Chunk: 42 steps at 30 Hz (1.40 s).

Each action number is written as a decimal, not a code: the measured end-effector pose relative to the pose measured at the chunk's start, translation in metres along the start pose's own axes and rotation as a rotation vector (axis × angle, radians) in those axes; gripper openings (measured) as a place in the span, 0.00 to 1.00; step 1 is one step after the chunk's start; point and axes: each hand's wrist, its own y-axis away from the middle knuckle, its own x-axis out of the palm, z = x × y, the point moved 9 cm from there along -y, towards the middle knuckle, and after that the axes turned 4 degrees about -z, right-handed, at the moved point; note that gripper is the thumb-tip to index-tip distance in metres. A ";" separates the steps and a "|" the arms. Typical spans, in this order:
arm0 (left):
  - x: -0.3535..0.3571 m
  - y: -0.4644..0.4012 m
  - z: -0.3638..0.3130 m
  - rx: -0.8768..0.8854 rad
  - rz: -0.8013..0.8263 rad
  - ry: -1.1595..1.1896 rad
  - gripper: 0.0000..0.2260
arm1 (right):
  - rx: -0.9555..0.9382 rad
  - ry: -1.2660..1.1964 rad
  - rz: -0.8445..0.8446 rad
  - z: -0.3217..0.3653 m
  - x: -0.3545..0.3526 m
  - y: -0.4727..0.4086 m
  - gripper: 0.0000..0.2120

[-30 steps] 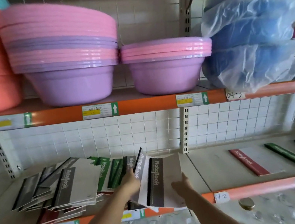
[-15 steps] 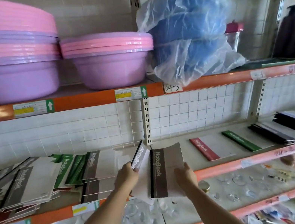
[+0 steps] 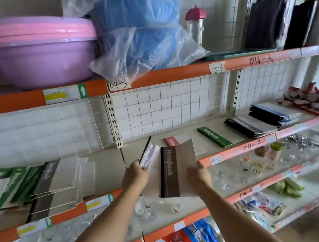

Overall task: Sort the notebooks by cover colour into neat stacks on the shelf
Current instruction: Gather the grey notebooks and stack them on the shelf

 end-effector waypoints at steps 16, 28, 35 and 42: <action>0.097 -0.063 -0.094 -0.107 0.027 -0.019 0.14 | -0.056 0.113 -0.039 -0.011 -0.063 -0.140 0.09; 0.169 -0.122 -0.175 -0.072 0.039 0.002 0.13 | -0.039 0.167 -0.054 -0.008 -0.103 -0.252 0.09; 0.193 -0.119 -0.223 -0.040 0.044 -0.037 0.09 | -0.033 0.166 -0.080 -0.017 -0.144 -0.292 0.11; 0.205 -0.110 -0.265 -0.048 -0.028 -0.067 0.09 | -0.101 0.212 -0.040 -0.018 -0.168 -0.330 0.13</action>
